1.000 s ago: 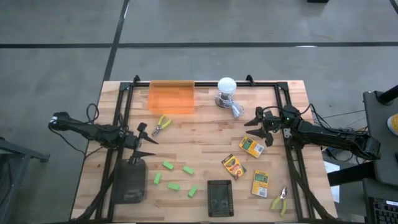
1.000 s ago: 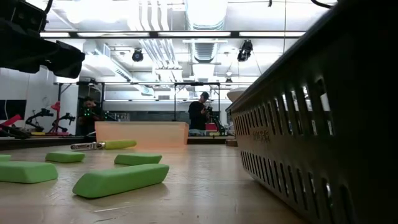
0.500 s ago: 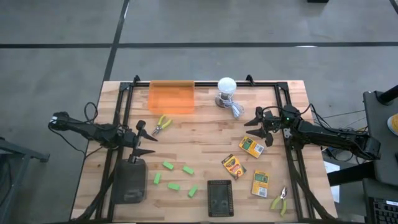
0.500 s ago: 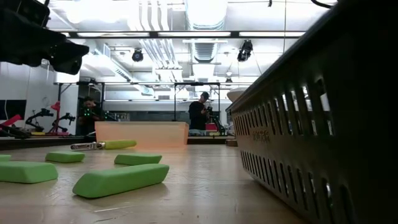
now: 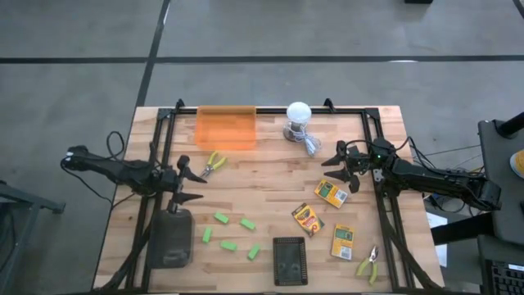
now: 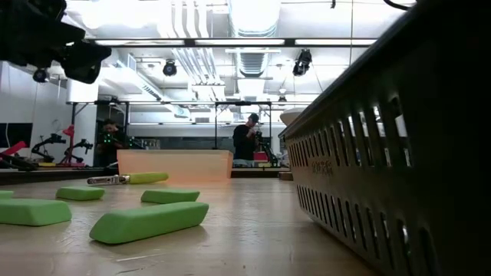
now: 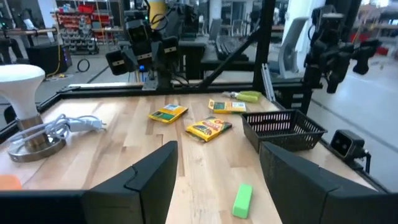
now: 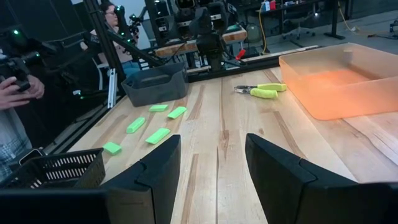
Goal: Pick & Place School Supplies
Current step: Put the green eraser into the orange bin
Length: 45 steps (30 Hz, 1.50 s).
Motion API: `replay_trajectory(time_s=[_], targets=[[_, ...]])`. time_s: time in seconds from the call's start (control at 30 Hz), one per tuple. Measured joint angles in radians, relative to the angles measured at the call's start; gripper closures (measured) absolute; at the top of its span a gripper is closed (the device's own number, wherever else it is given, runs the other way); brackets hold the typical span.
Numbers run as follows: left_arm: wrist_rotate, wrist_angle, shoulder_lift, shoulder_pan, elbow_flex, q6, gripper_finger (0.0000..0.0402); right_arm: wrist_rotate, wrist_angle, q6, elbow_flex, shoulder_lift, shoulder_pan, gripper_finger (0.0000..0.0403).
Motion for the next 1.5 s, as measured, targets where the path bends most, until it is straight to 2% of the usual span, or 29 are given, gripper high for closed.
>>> replay_trajectory(time_s=[0.27,0.6,0.8,0.97,1.1,1.23,1.3,1.37,1.5], targets=[[-0.004,-0.065,0.155,0.0,0.116,-0.044,0.0168,0.0,0.0,0.0,0.0,0.0,0.0,0.0225],[-0.031,-0.082,0.432,0.0,0.31,-0.04,0.0168,0.0,0.0,0.0,0.0,0.0,0.0,0.0225],[-0.057,-0.25,0.614,0.0,0.484,-0.087,0.0167,0.0,0.0,0.0,0.0,0.0,0.0,0.0225],[-0.082,-0.412,0.757,0.0,0.61,-0.204,0.0168,0.0,-0.001,0.0,0.0,0.004,0.0,0.0225],[-0.077,-0.531,0.824,0.0,0.694,-0.26,0.0168,0.0,-0.001,0.0,0.0,0.004,0.0,0.0225],[-0.057,-0.608,0.859,0.0,0.726,-0.359,0.0168,0.0,0.0,0.0,0.0,0.004,0.0,0.0225],[-0.013,-0.613,0.862,0.0,0.73,-0.389,0.0167,0.0,0.0,0.0,0.0,0.004,0.0,0.0225],[0.068,-0.615,0.865,-0.004,0.718,-0.364,0.0168,0.0,0.0,0.0,0.0,0.004,0.0,0.0225],[0.211,-0.603,0.875,-0.038,0.669,-0.211,0.0167,0.0,0.0,0.0,0.0,0.004,0.0,0.0225]])
